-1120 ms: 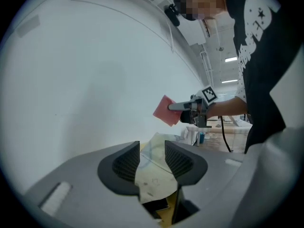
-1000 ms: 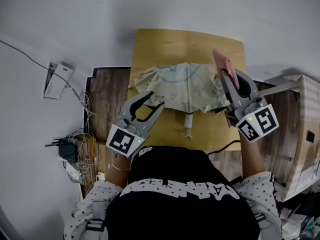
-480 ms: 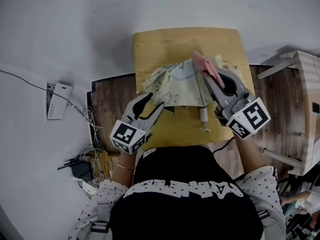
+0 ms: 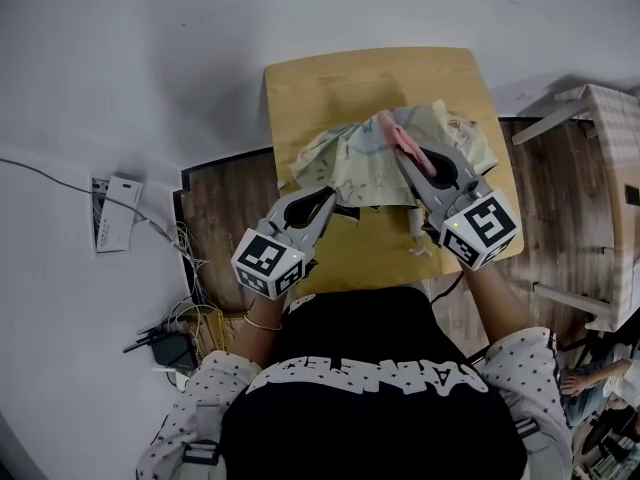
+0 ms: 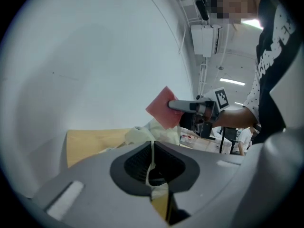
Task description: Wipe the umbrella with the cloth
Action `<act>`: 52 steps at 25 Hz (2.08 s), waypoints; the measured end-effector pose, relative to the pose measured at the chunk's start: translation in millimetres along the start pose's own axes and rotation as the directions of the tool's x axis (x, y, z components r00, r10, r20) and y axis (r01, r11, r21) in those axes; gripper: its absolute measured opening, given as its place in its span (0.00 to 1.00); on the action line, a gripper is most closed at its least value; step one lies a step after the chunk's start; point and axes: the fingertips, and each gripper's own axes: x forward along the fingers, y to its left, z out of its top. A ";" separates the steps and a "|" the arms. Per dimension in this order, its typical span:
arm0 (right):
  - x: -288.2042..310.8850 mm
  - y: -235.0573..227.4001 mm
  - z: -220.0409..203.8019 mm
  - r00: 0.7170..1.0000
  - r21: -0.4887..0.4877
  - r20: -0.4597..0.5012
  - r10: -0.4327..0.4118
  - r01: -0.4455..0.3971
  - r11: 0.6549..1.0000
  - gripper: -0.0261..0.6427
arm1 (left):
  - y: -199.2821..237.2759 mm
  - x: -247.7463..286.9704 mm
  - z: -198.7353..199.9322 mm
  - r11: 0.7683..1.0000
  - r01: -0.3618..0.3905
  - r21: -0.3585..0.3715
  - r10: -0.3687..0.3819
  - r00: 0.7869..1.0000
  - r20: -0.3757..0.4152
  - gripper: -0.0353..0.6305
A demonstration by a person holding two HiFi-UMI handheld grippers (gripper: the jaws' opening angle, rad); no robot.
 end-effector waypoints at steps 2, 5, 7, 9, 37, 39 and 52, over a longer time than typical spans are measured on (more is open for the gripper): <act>3.5 -0.8 -5.9 1.000 -0.018 -0.017 0.002 -0.002 1.000 0.08 | -2.9 2.5 3.0 1.000 0.007 0.002 -0.007 1.000 0.003 0.07; 10.2 -4.8 -13.8 0.999 -0.039 -0.034 0.008 -0.009 0.999 0.08 | -6.1 5.6 5.1 1.000 0.008 0.018 -0.008 1.000 -0.001 0.06; 15.8 -7.7 -19.9 0.999 -0.040 -0.045 0.021 -0.023 0.999 0.08 | -6.0 5.4 7.1 1.000 -0.011 0.013 0.011 1.000 0.003 0.06; 22.7 -9.0 -27.8 0.997 -0.043 -0.066 0.043 -0.046 0.998 0.08 | -5.0 4.3 9.6 0.999 -0.038 0.008 0.038 0.999 0.007 0.06; 12.7 88.4 -107.1 0.840 -0.024 -0.305 0.449 -0.478 0.878 0.08 | -4.8 -2.8 19.9 0.989 -0.141 -0.045 0.142 0.990 0.023 0.06; 9.3 91.9 -110.7 0.831 -0.022 -0.317 0.457 -0.488 0.873 0.08 | -3.8 -2.5 19.5 0.989 -0.142 -0.040 0.143 0.989 0.021 0.06; 1.5 42.3 -67.0 0.895 -0.057 -0.242 0.374 -0.398 0.916 0.08 | -1.9 0.0 22.9 0.988 -0.152 -0.034 0.153 0.988 0.031 0.06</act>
